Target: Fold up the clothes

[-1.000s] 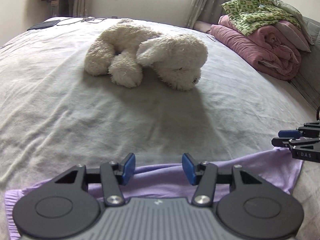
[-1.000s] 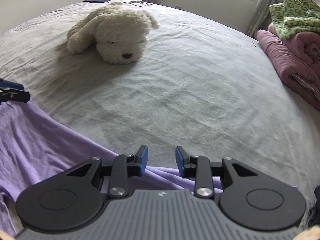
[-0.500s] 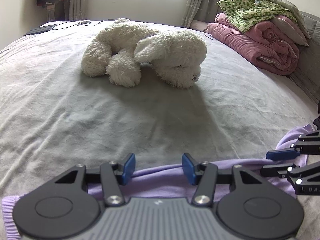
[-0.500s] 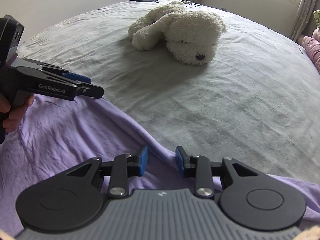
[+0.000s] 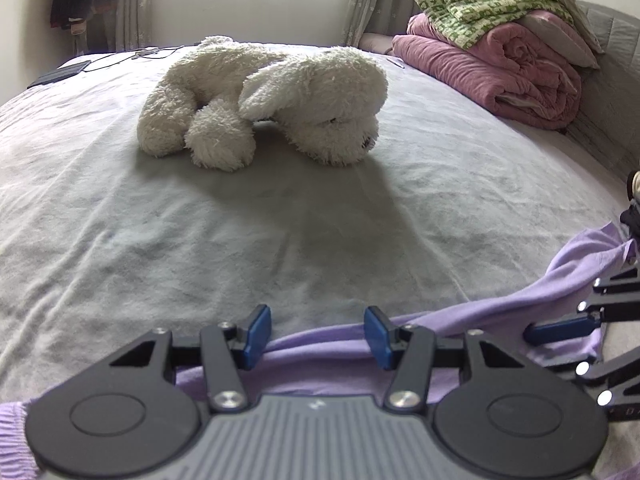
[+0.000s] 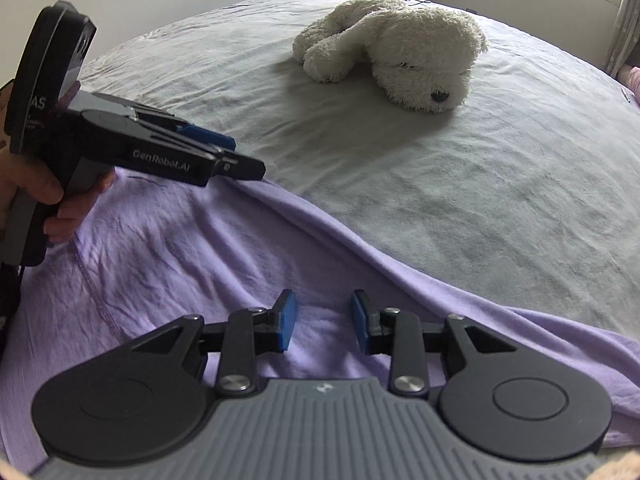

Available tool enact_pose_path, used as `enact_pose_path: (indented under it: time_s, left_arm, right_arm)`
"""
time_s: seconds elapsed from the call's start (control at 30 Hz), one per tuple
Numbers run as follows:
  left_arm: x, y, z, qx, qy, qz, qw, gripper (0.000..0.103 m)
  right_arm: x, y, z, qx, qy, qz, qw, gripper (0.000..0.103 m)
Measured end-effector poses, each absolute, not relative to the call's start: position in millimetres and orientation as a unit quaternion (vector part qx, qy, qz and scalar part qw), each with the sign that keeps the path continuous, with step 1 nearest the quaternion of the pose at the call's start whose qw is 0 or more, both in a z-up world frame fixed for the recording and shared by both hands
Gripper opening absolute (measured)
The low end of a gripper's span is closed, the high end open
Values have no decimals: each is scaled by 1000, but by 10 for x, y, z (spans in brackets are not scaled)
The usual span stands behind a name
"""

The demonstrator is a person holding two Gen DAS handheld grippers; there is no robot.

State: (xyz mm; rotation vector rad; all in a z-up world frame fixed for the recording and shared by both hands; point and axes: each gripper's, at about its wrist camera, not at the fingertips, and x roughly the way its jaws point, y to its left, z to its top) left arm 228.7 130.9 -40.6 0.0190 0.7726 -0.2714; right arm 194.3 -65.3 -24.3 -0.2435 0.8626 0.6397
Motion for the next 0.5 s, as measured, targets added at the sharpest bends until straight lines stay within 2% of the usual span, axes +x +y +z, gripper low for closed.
enact_pose_path:
  time_s: [0.3, 0.5]
  left_arm:
    - [2230, 1245, -405, 52, 379, -144, 913, 52]
    - [2222, 1255, -404, 55, 378, -149, 912, 49]
  right_arm:
    - [2151, -1003, 76, -112, 367, 240, 892, 34]
    - [2322, -1223, -101, -124, 400, 196, 887, 34]
